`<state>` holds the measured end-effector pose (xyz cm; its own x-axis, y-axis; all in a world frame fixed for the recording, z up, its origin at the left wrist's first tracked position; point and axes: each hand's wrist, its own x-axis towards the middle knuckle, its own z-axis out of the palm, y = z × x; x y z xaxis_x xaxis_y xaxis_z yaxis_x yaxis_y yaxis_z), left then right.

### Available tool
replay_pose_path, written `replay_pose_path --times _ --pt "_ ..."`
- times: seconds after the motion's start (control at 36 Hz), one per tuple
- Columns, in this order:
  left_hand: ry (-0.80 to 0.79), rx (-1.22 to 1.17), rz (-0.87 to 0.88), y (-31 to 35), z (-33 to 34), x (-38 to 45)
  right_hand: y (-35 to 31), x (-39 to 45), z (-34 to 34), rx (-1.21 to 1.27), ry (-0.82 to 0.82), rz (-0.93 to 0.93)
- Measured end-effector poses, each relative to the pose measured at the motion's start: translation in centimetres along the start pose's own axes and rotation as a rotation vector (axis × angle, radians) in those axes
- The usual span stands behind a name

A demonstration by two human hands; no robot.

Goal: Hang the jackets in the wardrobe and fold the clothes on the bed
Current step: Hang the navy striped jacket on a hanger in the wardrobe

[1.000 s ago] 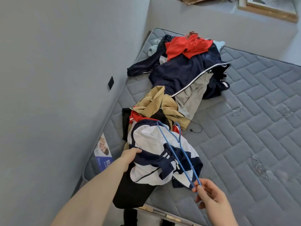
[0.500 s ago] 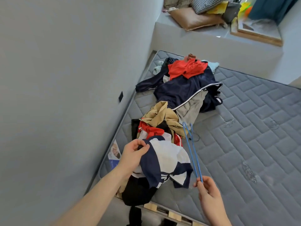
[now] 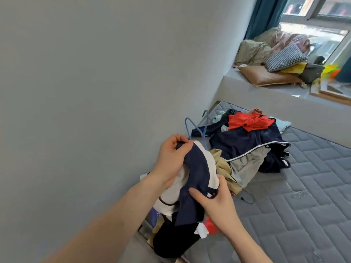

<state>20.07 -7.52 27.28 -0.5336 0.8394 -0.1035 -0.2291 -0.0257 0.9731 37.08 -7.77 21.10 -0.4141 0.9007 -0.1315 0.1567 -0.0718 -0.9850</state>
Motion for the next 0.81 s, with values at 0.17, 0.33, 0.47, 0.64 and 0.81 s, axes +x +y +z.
replay_pose_path --times 0.17,0.33,0.47,0.64,0.81 --pt "0.122 0.141 0.053 2.3 -5.1 -1.0 -3.0 3.4 0.2 0.194 -0.006 -0.043" --pt "-0.02 0.44 -0.13 0.1 -12.6 -4.4 -8.8 4.7 2.6 0.304 -0.101 -0.036" --pt "-0.249 0.682 -0.282 -5.0 -15.5 -6.6 -10.9 4.3 5.8 0.357 -0.236 0.087" --pt "-0.189 0.612 -0.204 -8.6 -18.4 -7.2 -13.2 2.6 9.6 0.387 -0.389 0.099" --pt "0.135 0.632 -0.124 -5.4 -25.4 -5.5 -12.5 1.8 10.0 0.288 -0.303 -0.039"
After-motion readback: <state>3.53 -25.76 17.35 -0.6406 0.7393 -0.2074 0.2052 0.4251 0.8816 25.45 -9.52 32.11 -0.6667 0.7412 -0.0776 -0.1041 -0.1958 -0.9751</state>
